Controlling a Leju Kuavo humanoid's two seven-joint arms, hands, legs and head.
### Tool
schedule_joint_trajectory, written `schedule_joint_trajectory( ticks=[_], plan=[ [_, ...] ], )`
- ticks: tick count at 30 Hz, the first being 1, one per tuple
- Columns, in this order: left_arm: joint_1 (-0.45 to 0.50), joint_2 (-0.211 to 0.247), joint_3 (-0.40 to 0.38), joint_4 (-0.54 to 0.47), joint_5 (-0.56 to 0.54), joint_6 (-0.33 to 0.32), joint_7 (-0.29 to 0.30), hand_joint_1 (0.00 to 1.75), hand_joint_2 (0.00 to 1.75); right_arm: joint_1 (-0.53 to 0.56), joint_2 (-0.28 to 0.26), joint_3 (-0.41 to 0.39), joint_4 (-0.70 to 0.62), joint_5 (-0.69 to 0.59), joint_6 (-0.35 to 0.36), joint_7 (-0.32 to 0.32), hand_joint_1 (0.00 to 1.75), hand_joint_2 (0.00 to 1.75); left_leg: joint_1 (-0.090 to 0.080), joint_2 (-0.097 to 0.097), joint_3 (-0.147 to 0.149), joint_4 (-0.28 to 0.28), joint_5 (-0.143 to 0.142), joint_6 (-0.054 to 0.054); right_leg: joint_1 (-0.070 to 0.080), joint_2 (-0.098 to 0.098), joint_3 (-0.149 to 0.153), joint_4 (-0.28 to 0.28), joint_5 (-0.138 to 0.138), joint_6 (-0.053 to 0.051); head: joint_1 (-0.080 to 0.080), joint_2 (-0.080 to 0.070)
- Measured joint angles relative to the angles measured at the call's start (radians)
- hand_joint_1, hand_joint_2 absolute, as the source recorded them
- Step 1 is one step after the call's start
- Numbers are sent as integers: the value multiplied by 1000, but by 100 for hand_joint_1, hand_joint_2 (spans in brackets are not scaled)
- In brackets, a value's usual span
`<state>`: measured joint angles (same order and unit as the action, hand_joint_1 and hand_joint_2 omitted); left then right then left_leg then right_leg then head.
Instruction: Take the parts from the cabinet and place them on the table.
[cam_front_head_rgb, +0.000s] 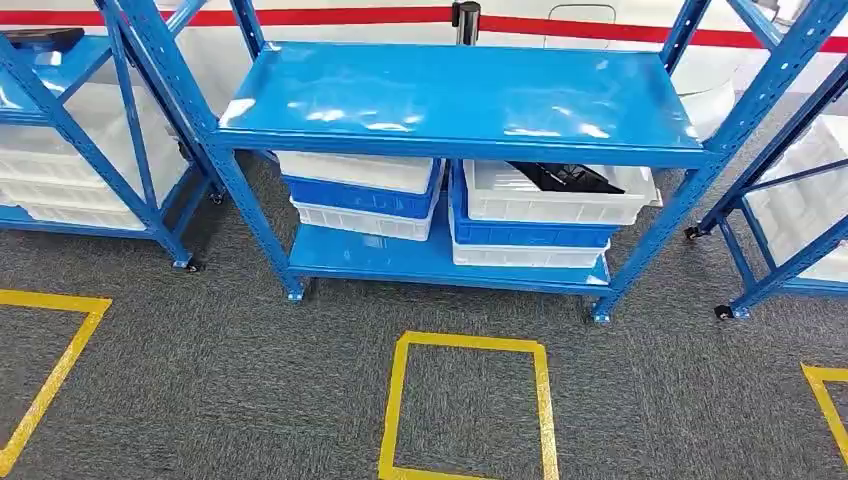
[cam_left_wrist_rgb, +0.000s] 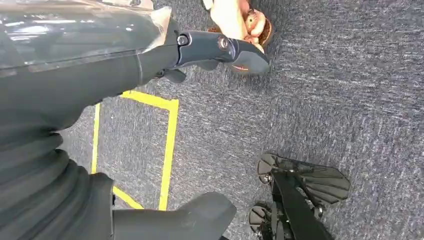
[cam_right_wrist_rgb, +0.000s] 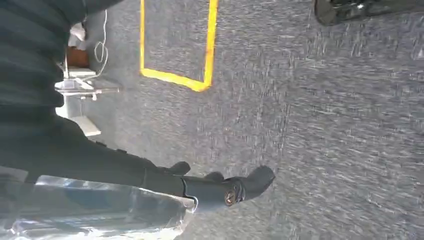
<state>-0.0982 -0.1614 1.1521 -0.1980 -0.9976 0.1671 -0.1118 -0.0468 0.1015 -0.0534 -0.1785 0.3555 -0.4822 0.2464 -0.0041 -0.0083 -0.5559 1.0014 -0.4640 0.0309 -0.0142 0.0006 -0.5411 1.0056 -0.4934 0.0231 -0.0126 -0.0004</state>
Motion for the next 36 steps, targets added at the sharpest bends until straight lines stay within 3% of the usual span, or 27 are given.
schedule_joint_trajectory(
  ticks=[2, 3, 5, 6, 7, 8, 9, 10, 11, 12, 15, 16, 17, 18, 20, 21, 22, 23, 24, 26, 27, 28, 29, 30, 31, 36],
  plan=[
    [1, 1, 0, 0, 0, 0, -1, 0, 175, 0, 0, 0, 0, 1, 0, 0, 0, 175, 7, 0, -3, 18, -15, -13, -15, -1, 13, -5, 6, -12, 0, 0],
    [1, 1, 0, 0, 0, 0, -2, 0, 175, 1, 0, 0, 0, 1, 0, 0, 0, 175, 8, 2, -19, 56, -47, -20, -15, -2, 13, -5, 9, -21, -6, 0],
    [1, 0, 0, 0, 1, 0, -2, 0, 175, 1, 1, 0, 0, 2, 0, 0, 0, 175, 15, 2, -101, 231, -139, -34, -14, -3, 10, -4, 8, -22, -7, 0],
    [1, 0, 0, 0, 1, 0, -2, 0, 175, 1, 1, 0, 0, 2, 0, 0, 0, 175, 17, 3, -134, 297, -161, -37, -13, -3, 10, -4, 8, -22, -6, 0],
    [3, 0, 0, 0, 1, 0, -2, 0, 175, 2, 0, 0, 0, 2, 0, -1, 0, 175, 19, 3, -150, 324, -157, -39, -14, -3, 10, -4, 8, -22, -6, 0],
    [4, 1, 0, 0, 2, 0, -3, 0, 175, 2, 0, 0, 0, 2, 0, -1, 0, 175, 21, 4, -141, 298, -130, -39, -14, -3, 11, -4, 7, -22, -7, 0],
    [4, 1, 0, 0, 2, 0, -3, 0, 175, 2, 1, 0, 0, 2, 0, -1, 0, 175, 24, 4, -107, 224, -83, -37, -15, -1, 13, -4, 7, -22, -7, 0],
    [4, 2, 0, 0, 2, 0, -5, 0, 175, 1, 2, 0, 0, 3, 0, -1, 0, 175, 25, 5, -51, 108, -26, -34, -16, 0, 16, -4, 6, -20, -7, 0],
    [3, 2, 0, 0, 2, 0, -5, 0, 175, 1, 3, 0, 0, 3, 0, -1, 0, 175, 25, 6, -24, 54, -5, -31, -16, 0, 17, -5, 5, -18, -7, 0],
    [0, 2, 0, 0, 2, 0, -8, 0, 175, 1, 4, 0, 0, 0, 0, -4, 0, 175, 18, 6, -3, 8, -6, -27, -5, 0, 15, -2, 1, -12, -7, 0],
    [2, 2, 0, 0, 2, 0, -22, 0, 175, 0, 6, -13, 0, -26, 14, -27, 0, 175, 7, 4, -9, 8, -5, -5, -9, -1, 17, -14, 5, 10, -5, 0],
    [2, 2, 0, 0, 2, 0, -25, 0, 175, -1, 7, -18, 0, -32, 17, -35, 0, 175, 9, 4, -2, -7, 5, 7, -5, -2, 19, -15, 4, 19, -5, 0],
    [2, 1, 0, 0, 2, 0, -28, 0, 175, 0, 7, -21, 0, -35, 19, -40, 0, 175, 16, 7, 3, -15, 12, 14, -7, -2, 11, 5, -5, 18, -4, 0],
    [2, 0, 0, 0, 2, 0, -33, 0, 175, 0, 7, -26, 0, -38, 24, -51, 0, 175, 14, 6, 4, -19, 13, 19, -5, -1, -10, 44, -32, 11, -2, 0],
    [1, 1, 0, 0, 5, -1, -47, 0, 175, 1, 6, -34, 0, -51, 43, -76, 0, 175, 11, 7, 2, -19, 14, 25, -6, -1, -78, 186, -99, -3, 1, 0],
    [1, 1, 0, 0, 10, -2, -55, 0, 175, 1, 5, -40, 0, -56, 55, -93, 0, 175, 8, 7, 0, -19, 13, 26, -5, -1, -113, 254, -124, -5, 0, 0],
    [2, 1, 0, 0, 15, -3, -65, 0, 175, 2, 5, -46, 0, -63, 69, -118, 0, 175, 6, 6, 0, -18, 13, 26, -5, -1, -140, 309, -135, 0, 2, 0],
    [3, 0, 1, 0, 21, -8, -73, 0, 175, 4, 5, -51, 0, -68, 82, -141, 0, 175, 5, 5, 1, -18, 13, 26, -4, -1, -137, 304, -125, 8, 1, 0],
    [3, 0, 1, 0, 22, -10, -78, 0, 175, 4, 4, -53, 0, -69, 91, -155, 0, 175, 4, 3, 2, -17, 13, 25, -4, -1, -111, 255, -100, 17, 2, 0],
    [3, 0, 1, 0, 22, -11, -86, 0, 175, 3, 2, -60, 0, -71, 103, -177, 0, 175, 4, 1, 7, -15, 11, 22, -4, -1, -15, 63, -25, 32, 3, 0],
    [3, 0, 1, 0, 22, -11, -87, 0, 175, 3, 1, -64, 0, -72, 107, -179, 0, 175, 3, 1, 5, -12, 9, 18, -4, -1, 15, -5, -10, 27, 5, 0],
    [3, 0, 1, 0, 22, -11, -88, 0, 175, 2, 2, -66, 0, -72, 108, -181, 0, 175, -7, 0, 1, -1, 2, 10, -1, 1, 13, -10, -2, 13, 2, 0],
    [3, 0, 1, 0, 23, -11, -90, 0, 175, 3, 2, -67, 0, -72, 108, -186, 0, 175, -5, 1, 1, -1, 1, 9, 0, 1, 13, -10, 0, 6, 0, 0],
    [3, 0, 1, 0, 24, -10, -95, 0, 175, 3, 4, -68, 0, -73, 110, -195, 0, 175, -6, 0, 0, 1, -6, 20, -5, 0, 16, -12, 2, 5, 2, 0],
    [4, 0, 2, 0, 26, -10, -103, 0, 175, 3, 4, -69, 0, -74, 112, -205, 0, 175, -4, 0, -1, 1, -1, 38, -2, 1, 21, -12, 2, 4, 1, 0],
    [4, 0, 3, 0, 31, -11, -129, 0, 175, 3, 4, -73, 0, -63, 129, -252, 0, 175, -1, 0, 2, -3, 4, 35, 5, 1, 20, -11, 4, 0, 0, 0]
  ],
)
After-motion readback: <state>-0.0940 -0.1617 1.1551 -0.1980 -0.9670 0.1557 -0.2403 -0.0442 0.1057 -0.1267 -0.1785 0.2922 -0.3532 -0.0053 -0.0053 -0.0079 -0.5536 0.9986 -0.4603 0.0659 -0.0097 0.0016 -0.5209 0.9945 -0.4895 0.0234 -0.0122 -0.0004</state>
